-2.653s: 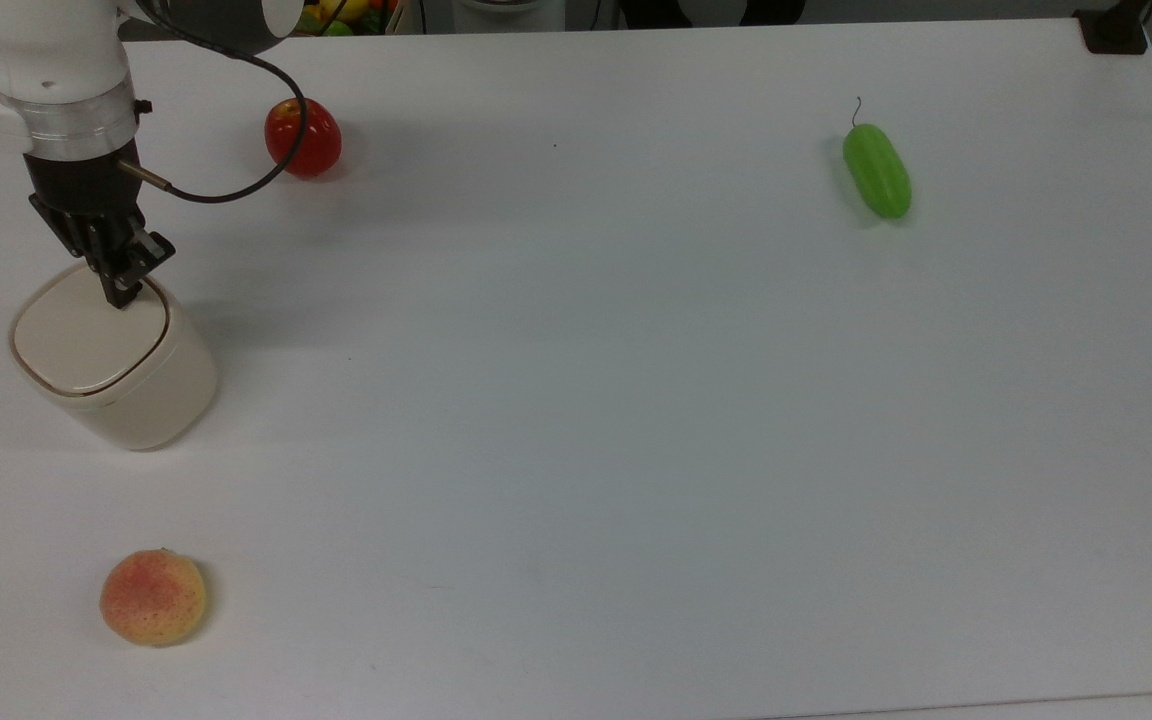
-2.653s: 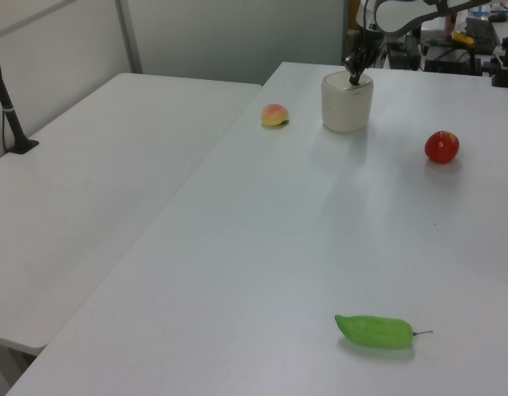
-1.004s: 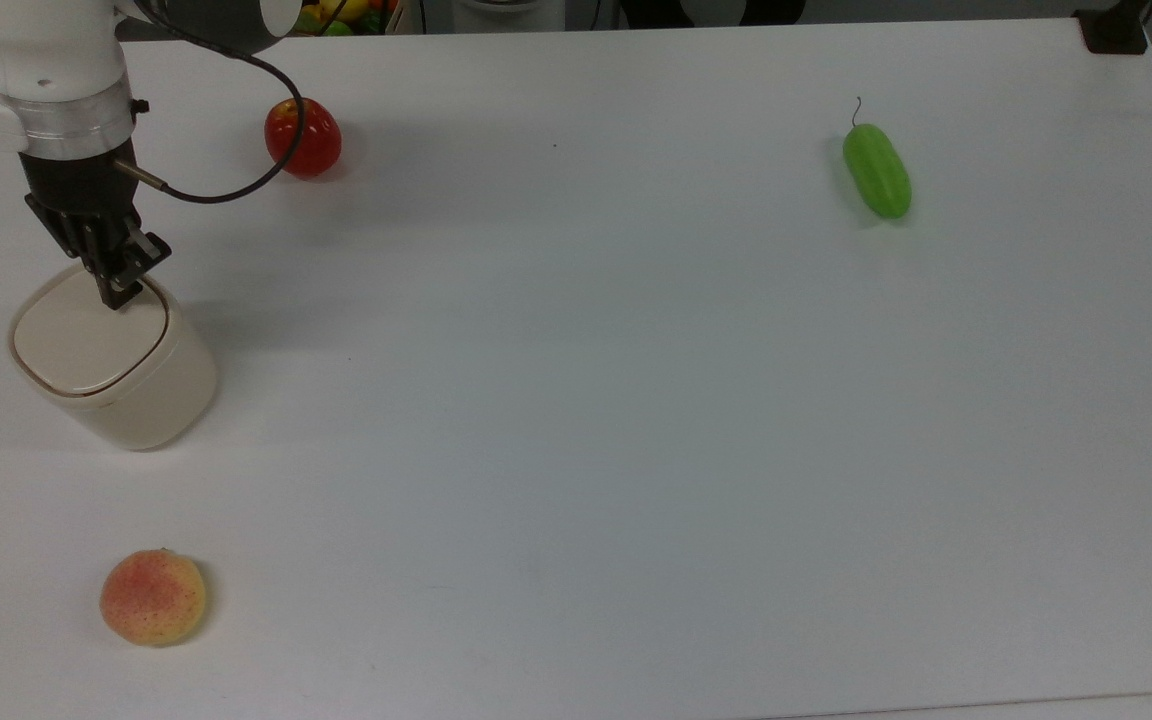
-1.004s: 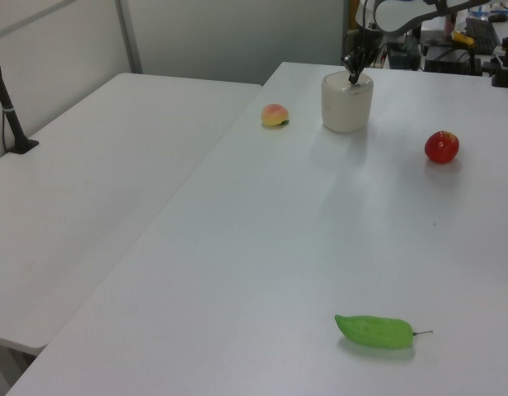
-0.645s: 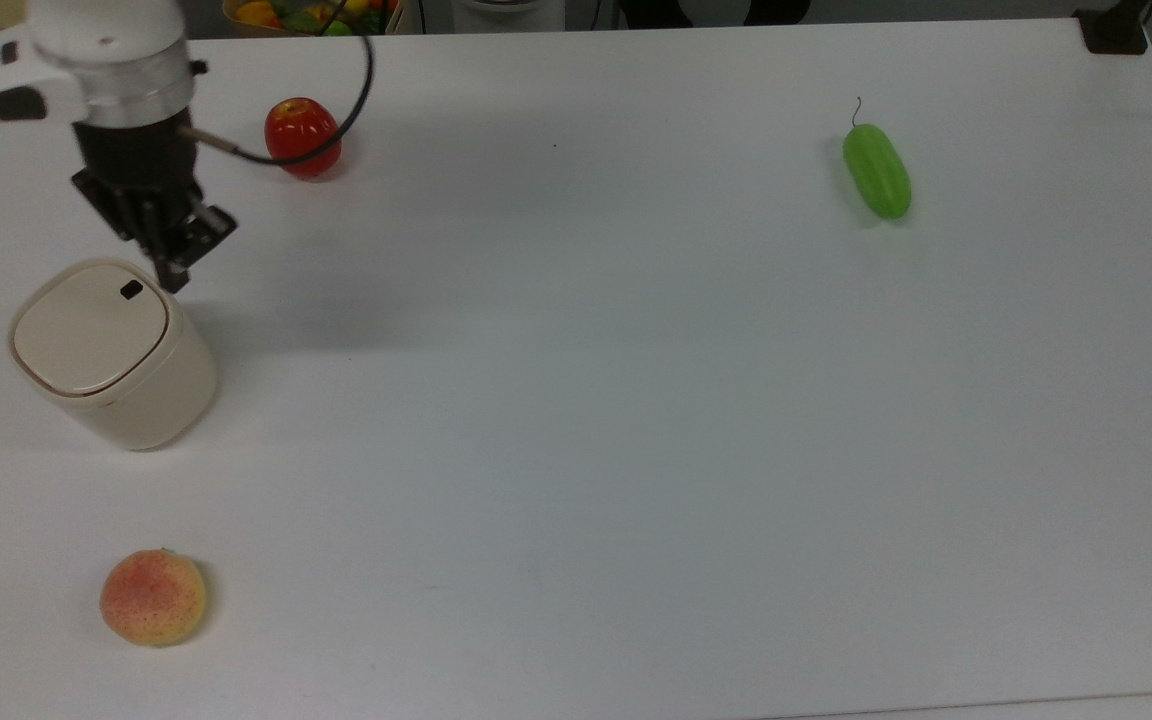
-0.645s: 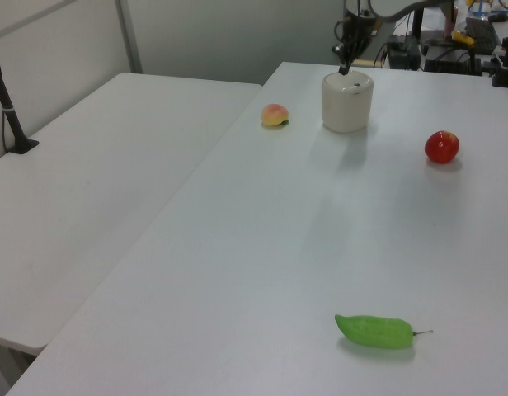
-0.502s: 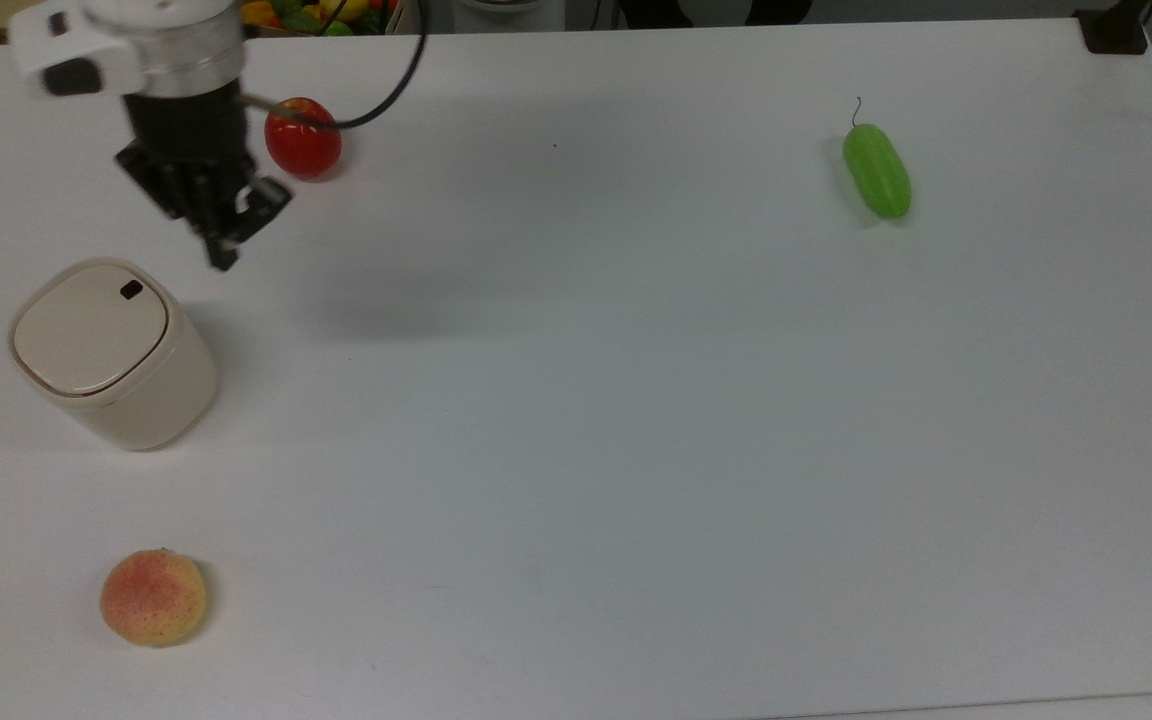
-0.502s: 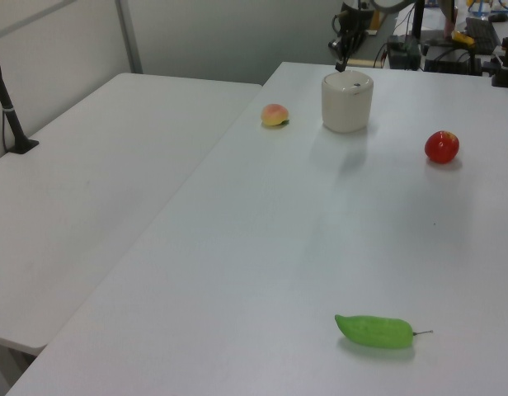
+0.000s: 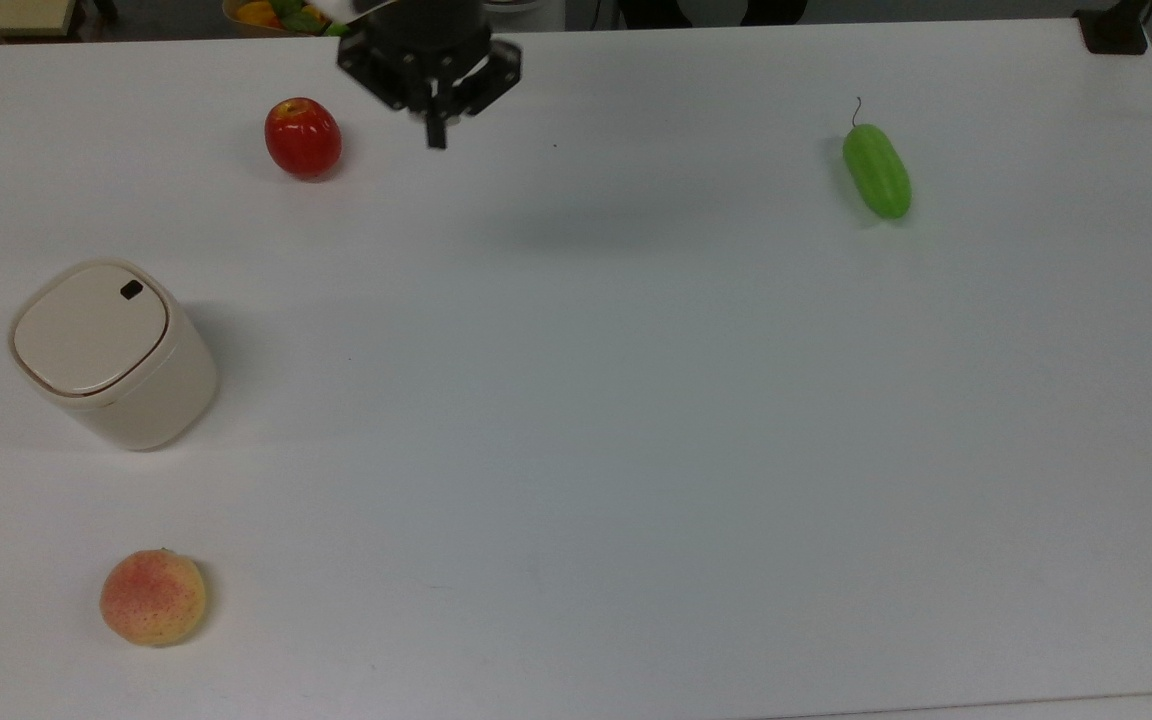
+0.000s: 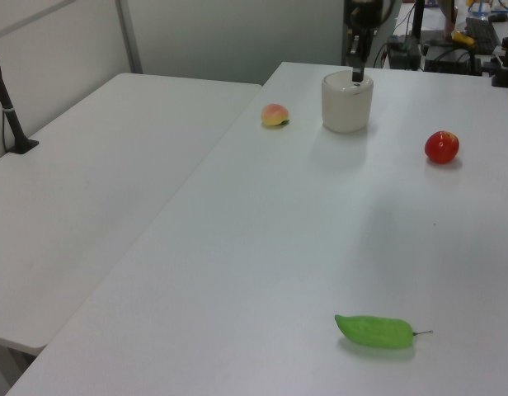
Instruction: Close garbage bin
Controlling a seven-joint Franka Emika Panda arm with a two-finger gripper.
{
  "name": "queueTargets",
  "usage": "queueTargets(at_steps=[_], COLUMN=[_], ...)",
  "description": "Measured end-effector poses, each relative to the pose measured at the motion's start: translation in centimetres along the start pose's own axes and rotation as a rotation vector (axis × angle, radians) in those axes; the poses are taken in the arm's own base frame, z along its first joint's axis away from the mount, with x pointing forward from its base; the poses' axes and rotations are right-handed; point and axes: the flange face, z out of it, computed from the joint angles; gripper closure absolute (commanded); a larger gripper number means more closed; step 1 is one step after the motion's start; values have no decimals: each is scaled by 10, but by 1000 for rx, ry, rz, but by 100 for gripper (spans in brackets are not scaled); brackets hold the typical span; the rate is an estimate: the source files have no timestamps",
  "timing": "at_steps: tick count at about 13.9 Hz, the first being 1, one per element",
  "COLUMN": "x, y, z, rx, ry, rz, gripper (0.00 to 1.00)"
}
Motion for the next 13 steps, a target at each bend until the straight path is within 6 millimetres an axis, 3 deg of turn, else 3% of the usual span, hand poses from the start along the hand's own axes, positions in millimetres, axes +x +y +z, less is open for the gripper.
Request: queueTargets(at_steps=[2,3,5,6,13], x=[-15,-22,-32,-34,-40], y=[-15,-18,-17,-16,-11], z=[-19,-27,-36,-37,-35], rx=[0,0,0,0,-2], ry=[-17,-21,-25,-27,-35], rz=[-55,-68,-78,-78,-69], gripper=[93,77,15,0,0])
